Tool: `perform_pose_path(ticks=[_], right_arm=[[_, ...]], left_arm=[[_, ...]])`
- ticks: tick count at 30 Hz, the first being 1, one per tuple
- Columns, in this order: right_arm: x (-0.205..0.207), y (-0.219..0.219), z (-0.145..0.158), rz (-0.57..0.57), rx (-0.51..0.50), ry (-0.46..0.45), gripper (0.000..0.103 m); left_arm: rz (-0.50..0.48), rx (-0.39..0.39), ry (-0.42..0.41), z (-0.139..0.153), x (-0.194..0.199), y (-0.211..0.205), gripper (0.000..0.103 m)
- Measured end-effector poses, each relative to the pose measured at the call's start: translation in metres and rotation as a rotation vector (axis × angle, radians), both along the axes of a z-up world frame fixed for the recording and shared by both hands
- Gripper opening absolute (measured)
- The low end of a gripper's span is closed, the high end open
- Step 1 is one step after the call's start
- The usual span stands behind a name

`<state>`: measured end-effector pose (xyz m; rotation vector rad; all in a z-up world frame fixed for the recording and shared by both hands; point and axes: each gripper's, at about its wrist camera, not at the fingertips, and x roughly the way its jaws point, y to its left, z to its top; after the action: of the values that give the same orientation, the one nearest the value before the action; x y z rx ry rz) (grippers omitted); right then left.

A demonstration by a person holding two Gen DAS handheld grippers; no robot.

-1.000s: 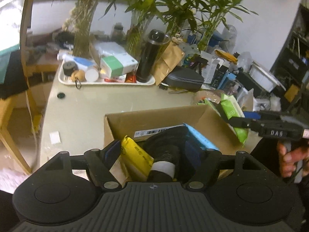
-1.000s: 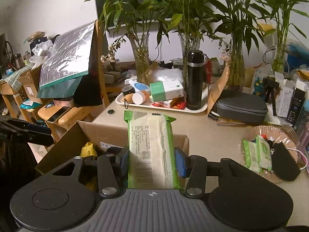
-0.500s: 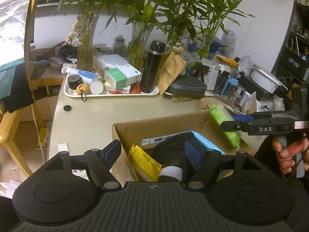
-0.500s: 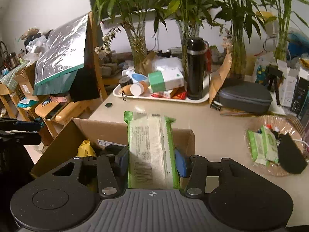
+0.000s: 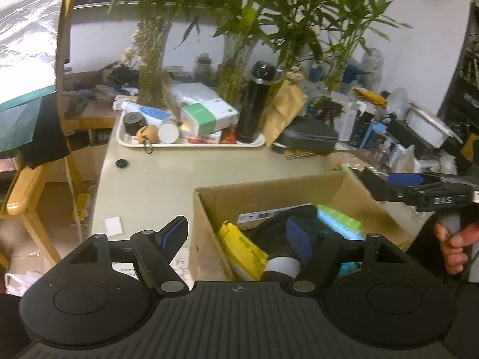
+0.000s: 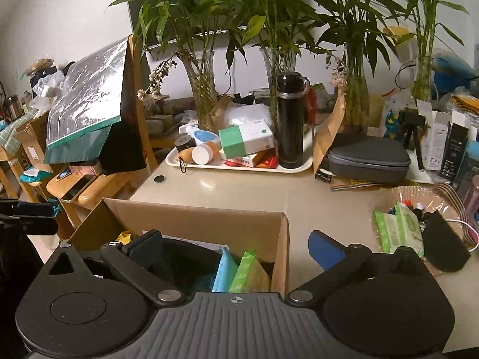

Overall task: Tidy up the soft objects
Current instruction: 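Lower both items into the cardboard box and open both grippers, then withdraw both open grippers from the box toward the table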

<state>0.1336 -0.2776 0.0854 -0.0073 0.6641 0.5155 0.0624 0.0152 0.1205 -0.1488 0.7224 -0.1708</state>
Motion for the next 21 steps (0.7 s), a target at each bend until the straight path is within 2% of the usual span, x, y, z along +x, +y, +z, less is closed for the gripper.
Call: perform_pose_path(ticks=[5,8,11,14,18,21], right_arm=[[0.003,-0.002,-0.005,-0.008,0.011,0.034,0.103],[0.005,0.0,-0.013,-0.013,-0.003,0.082,0.103],[0.009,0.004,-0.021,-0.037,-0.05,0.122,0.103],[0.01,0.004,-0.028,-0.023,-0.029,0.169,0.103],[0.006,0.002,-0.03,0.009,0.018,0.207,0.103],[0.001,0.004,-0.03,0.011,0.007,0.199,0.103]], left_arm=[[0.023,0.019,0.034,-0.008,0.007,0.001,0.072],[0.047,0.033,0.084,-0.018,0.016,0.001,0.072],[0.046,0.02,0.139,-0.03,0.024,0.001,0.072],[0.029,-0.005,0.172,-0.038,0.03,0.0,0.072],[-0.023,-0.056,0.175,-0.043,0.034,-0.005,0.072],[-0.019,-0.006,0.163,-0.043,0.034,-0.014,0.072]])
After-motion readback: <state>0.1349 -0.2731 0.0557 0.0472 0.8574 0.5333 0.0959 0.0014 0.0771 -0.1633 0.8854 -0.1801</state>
